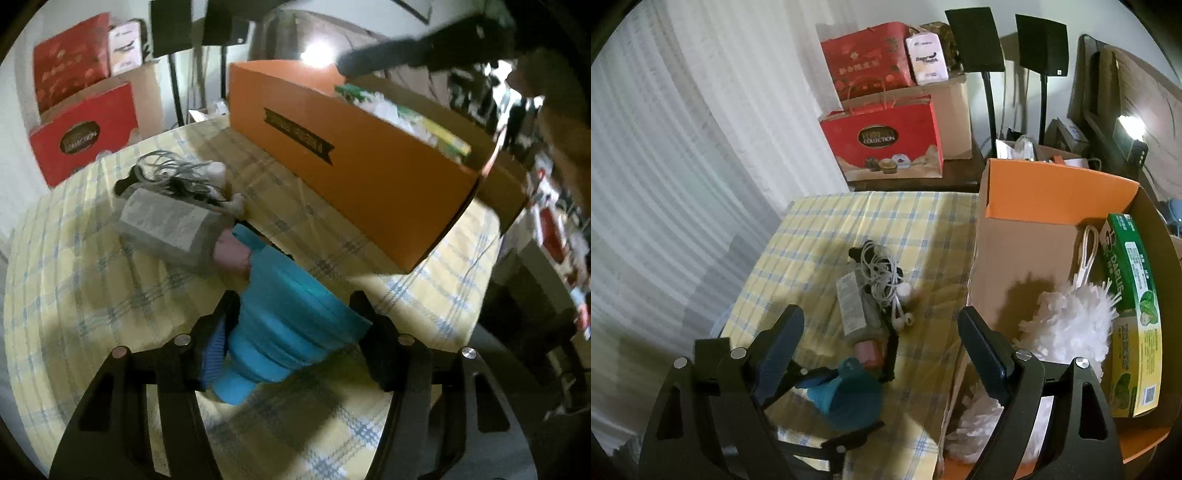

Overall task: Organize objects
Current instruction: 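Grasp the blue funnel with the left gripper while the right gripper approaches the bottle, then lift the blue funnel with the left gripper while the right gripper grasps the bottle and earphones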

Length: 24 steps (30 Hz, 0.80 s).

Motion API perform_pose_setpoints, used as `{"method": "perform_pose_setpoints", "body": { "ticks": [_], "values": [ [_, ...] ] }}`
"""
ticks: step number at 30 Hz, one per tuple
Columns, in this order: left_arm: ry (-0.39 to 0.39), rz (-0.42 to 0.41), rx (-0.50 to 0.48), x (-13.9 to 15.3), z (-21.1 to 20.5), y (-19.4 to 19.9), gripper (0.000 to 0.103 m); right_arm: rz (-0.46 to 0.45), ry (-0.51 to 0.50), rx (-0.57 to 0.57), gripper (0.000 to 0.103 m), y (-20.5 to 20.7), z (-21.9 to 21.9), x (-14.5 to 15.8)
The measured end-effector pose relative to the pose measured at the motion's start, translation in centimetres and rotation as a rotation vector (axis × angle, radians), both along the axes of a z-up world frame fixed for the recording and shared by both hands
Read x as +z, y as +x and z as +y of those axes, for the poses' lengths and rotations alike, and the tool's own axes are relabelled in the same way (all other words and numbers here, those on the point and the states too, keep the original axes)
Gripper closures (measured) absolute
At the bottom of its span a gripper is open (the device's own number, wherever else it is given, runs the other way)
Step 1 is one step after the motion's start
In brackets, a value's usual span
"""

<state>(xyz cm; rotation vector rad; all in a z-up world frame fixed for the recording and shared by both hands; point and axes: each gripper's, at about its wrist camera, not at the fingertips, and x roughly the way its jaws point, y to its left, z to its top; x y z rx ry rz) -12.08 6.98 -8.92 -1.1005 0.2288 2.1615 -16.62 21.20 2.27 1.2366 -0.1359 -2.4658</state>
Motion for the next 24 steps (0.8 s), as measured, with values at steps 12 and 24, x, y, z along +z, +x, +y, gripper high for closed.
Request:
{"method": "perform_pose_setpoints", "body": {
  "ticks": [12,24],
  "values": [
    [0.158,-0.071,0.281,4.1,-7.3,-1.3,0.045,-0.032,0.012,0.056,0.018,-3.1,-2.5,0.1],
    [0.188,-0.178,0.421,3.2,-10.5,-3.2,0.044,-0.153,0.156,0.118,0.056,-8.3,-6.4,-4.4]
  ]
}}
